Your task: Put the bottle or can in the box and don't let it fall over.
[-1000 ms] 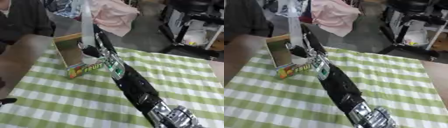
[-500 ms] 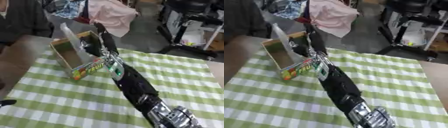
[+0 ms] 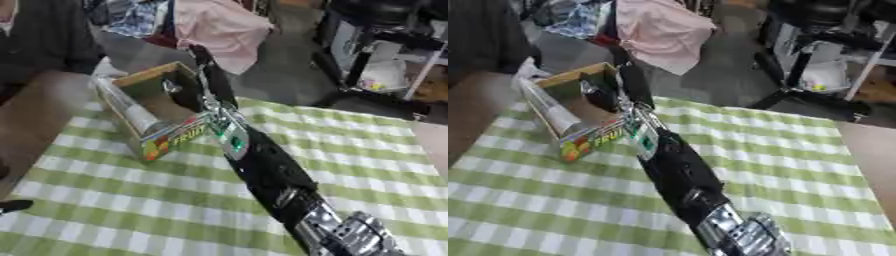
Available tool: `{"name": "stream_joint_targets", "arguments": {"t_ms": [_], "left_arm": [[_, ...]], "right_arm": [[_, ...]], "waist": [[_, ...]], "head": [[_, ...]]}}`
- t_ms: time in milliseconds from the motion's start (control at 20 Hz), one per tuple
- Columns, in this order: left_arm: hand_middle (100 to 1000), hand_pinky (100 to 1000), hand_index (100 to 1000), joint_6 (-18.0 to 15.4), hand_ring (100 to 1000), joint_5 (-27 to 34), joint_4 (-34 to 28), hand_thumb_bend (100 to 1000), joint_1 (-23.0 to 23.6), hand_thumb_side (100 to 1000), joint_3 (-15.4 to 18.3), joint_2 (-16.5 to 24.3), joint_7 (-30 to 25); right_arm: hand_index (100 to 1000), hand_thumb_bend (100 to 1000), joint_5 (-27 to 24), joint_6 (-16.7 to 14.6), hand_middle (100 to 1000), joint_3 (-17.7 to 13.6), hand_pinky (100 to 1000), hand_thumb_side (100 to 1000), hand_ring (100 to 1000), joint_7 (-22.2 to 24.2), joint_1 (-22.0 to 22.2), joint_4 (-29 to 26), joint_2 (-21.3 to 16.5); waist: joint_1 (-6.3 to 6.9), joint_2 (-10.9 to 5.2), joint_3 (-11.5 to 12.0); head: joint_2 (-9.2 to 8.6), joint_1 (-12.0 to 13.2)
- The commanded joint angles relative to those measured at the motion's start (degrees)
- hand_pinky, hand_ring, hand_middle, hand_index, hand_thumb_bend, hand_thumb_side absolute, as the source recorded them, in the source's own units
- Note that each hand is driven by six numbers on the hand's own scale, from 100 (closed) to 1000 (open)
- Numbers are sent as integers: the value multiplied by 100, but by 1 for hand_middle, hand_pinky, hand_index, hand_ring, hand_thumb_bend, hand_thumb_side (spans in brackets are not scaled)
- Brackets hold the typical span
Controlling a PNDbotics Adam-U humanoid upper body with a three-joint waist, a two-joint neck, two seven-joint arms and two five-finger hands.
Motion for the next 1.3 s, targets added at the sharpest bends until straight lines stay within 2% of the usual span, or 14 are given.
{"name": "stream_joint_targets", "arguments": {"t_ms": [50,250,300,350,400,650,800,900,950,1150,1300], "left_arm": [[1000,701,921,-11,1000,-14,-114,305,-34,767,32,13,7],[1000,701,921,-14,1000,-31,-99,306,41,768,62,42,38],[1000,700,921,-7,1000,-42,-80,308,100,773,90,63,60],[1000,700,921,-6,1000,-61,-63,322,171,759,133,92,97],[1000,700,921,-10,1000,-78,-53,308,229,774,164,117,128],[1000,699,922,-27,1000,-173,-13,310,509,777,367,269,325],[1000,699,922,-37,1000,-249,5,310,715,779,528,379,478],[1000,698,922,-37,1000,-298,8,309,846,778,655,452,602],[1000,698,922,-40,1000,-318,1,309,893,775,712,493,664],[1000,698,922,-49,1000,-350,-29,308,983,776,755,618,744],[1000,697,921,-54,1000,-355,-22,310,1023,778,744,601,720]], "right_arm": [[1000,222,-174,-40,1000,6,952,568,929,92,-96,-196,-168],[1000,209,-505,-100,1000,119,944,570,919,296,-34,-459,-231],[1000,180,-628,-161,1000,183,920,567,890,379,-1,-603,-273],[1000,132,-868,-238,1000,275,895,623,864,536,65,-833,-333],[1000,145,-1137,-281,1000,364,888,573,856,726,139,-1066,-398],[1000,100,-2304,-446,1000,749,870,565,831,1705,690,-2425,-771],[1000,100,-3148,-545,1000,818,869,537,829,2170,1387,-3477,-1019],[1000,100,-3582,-573,999,761,869,541,825,2353,1882,-4081,-1104],[1000,100,-3744,-574,998,696,877,508,825,2398,2150,-4342,-1116],[1000,100,-3991,-573,1000,346,882,493,827,2322,3226,-5008,-1055],[1000,100,-3856,-719,1000,103,889,510,841,2321,3942,-5260,-856]], "waist": [[85,-94,-79],[102,-110,-270],[119,-130,-450],[141,-153,-646],[159,-177,-793],[164,-302,-1498],[188,-382,-1919],[200,-438,-2186],[196,-464,-2321],[183,-524,-2669],[200,-528,-2865]], "head": [[-54,24],[-20,85],[29,146],[80,223],[121,285],[338,684],[495,1039],[572,1300],[606,1447],[699,1827],[792,2010]]}}
